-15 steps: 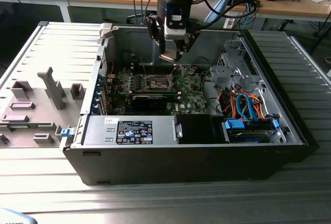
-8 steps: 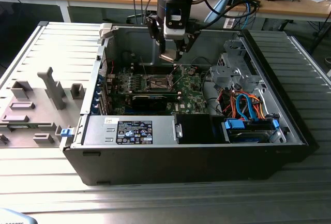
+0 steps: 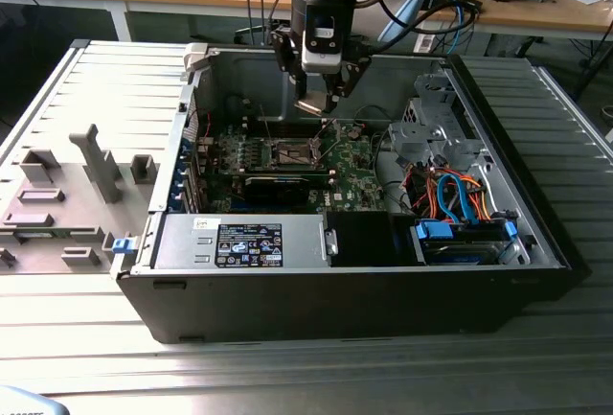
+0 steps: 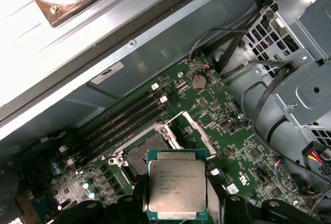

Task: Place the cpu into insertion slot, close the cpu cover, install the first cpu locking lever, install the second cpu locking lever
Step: 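Place the cpu into insertion slot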

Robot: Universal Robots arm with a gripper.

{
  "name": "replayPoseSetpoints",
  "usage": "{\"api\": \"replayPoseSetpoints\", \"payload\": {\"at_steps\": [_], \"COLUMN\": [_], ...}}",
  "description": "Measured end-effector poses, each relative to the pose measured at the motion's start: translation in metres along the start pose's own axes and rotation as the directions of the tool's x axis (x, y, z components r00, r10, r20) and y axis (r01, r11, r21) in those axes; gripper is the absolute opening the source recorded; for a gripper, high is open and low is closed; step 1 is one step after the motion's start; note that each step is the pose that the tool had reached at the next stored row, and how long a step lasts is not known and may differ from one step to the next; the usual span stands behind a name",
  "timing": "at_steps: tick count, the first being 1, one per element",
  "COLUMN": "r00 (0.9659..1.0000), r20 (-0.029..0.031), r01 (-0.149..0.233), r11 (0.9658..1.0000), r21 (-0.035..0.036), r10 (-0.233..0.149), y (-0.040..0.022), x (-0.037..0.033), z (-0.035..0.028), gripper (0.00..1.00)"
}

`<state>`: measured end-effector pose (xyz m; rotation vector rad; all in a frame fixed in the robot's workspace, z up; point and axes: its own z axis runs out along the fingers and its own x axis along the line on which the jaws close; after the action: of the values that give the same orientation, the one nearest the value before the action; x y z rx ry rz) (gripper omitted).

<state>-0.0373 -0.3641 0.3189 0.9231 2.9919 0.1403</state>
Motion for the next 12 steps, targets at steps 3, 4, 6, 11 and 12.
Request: {"api": "replayPoseSetpoints", "payload": {"at_steps": [3, 4, 6, 11, 12], "r00": [1.0, 1.0, 0.9999, 0.9997, 0.9997], "r20": [0.0005, 0.0007, 0.001, 0.002, 0.0021], "r01": [-0.006, -0.008, -0.012, -0.022, -0.024], "r11": [1.0, 1.0, 0.9999, 0.9998, 0.9997], "r21": [-0.0002, -0.0002, -0.0002, -0.0004, -0.0004], "r10": [0.006, 0.008, 0.012, 0.022, 0.024], "y": [0.0, 0.0, 0.0, 0.0, 0.0], "x": [0.0, 0.0, 0.0, 0.0, 0.0], "z": [0.0, 0.0, 0.0, 0.0, 0.0], "gripper": [0.54, 0.54, 0.54, 0.54, 0.54]}}
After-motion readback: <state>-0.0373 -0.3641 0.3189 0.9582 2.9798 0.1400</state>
